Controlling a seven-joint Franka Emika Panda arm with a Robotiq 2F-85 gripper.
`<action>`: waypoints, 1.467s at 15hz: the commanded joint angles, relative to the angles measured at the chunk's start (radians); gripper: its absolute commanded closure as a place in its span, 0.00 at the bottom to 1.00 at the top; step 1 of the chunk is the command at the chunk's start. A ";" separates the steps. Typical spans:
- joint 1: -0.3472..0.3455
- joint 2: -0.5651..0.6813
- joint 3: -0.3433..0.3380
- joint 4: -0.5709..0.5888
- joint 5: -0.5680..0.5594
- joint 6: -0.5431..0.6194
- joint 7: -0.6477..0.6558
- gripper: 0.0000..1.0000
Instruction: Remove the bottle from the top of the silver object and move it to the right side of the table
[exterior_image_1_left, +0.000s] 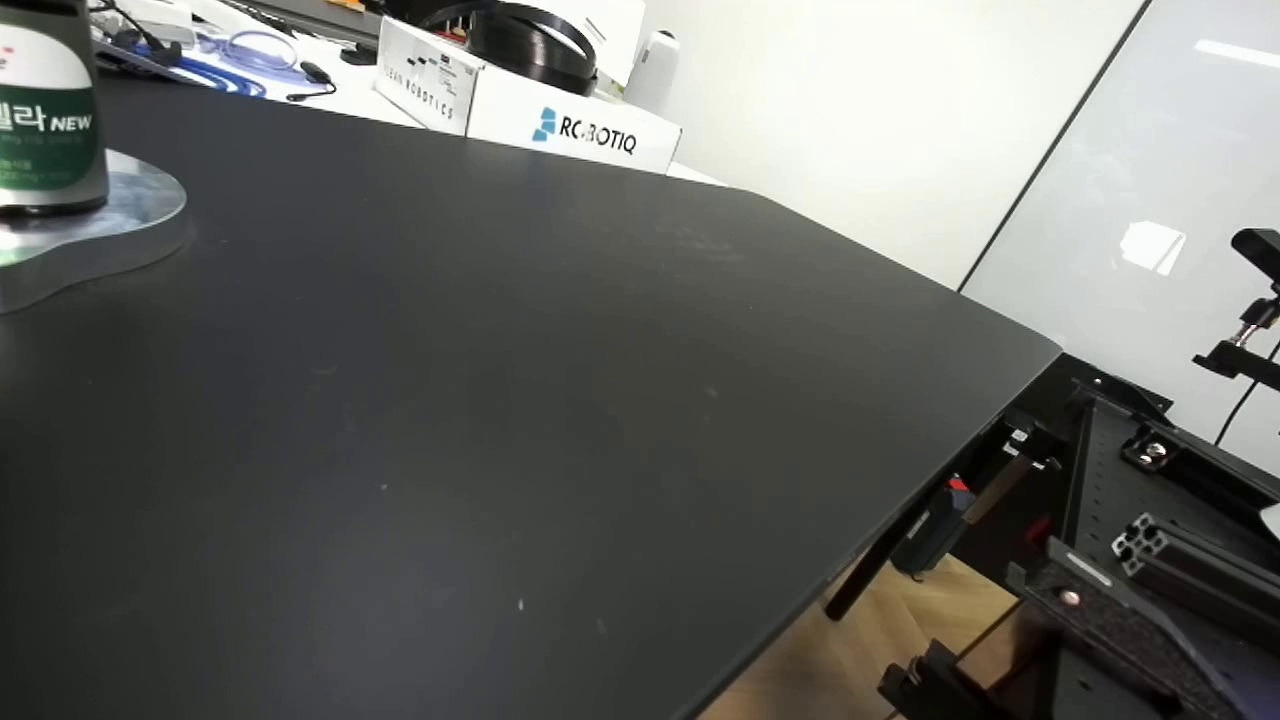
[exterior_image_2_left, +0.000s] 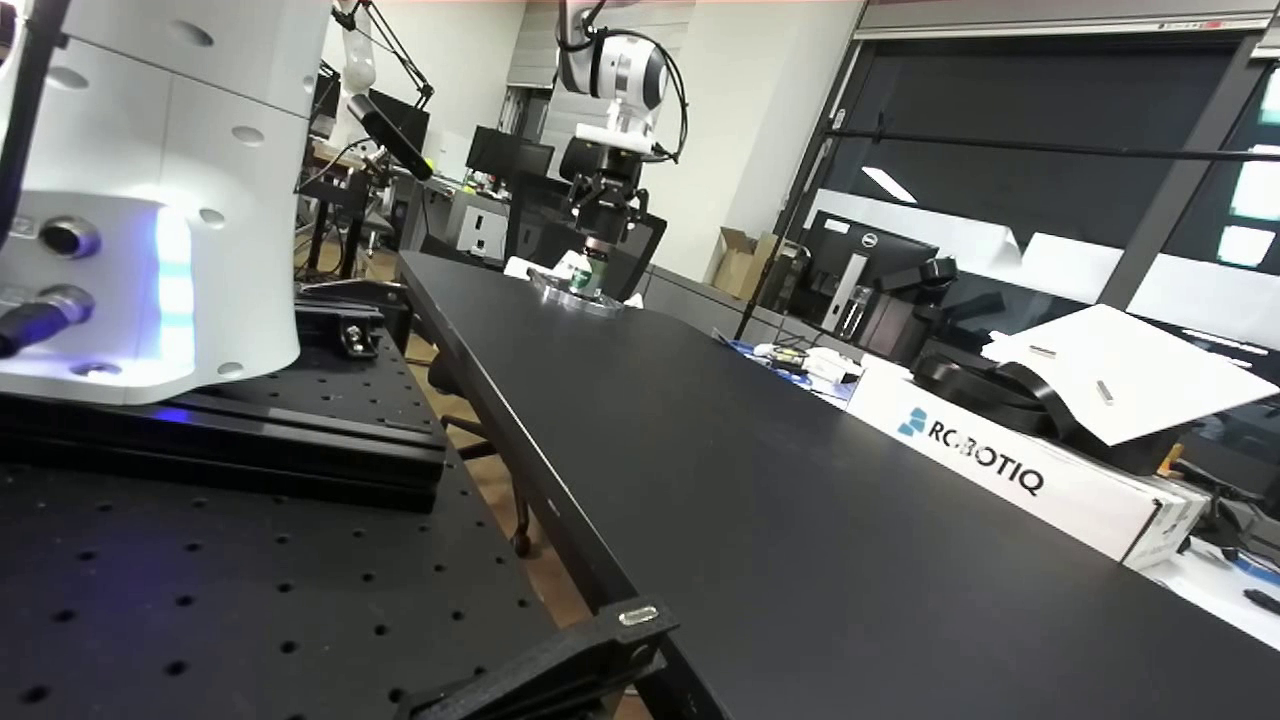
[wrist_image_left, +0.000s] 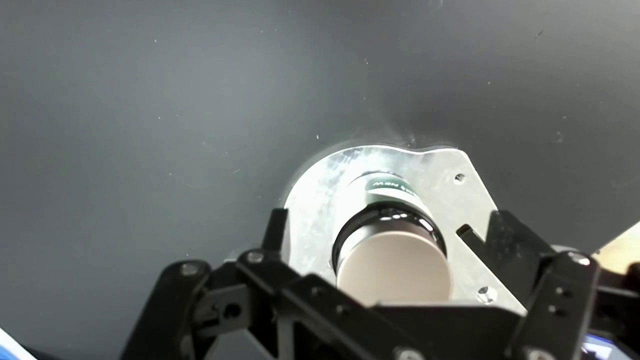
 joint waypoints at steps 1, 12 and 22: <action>0.024 0.104 -0.005 0.182 -0.003 -0.067 -0.033 0.00; 0.054 0.207 -0.061 0.351 0.091 -0.048 -0.086 0.26; 0.055 0.245 -0.117 0.486 0.096 -0.178 -0.068 0.64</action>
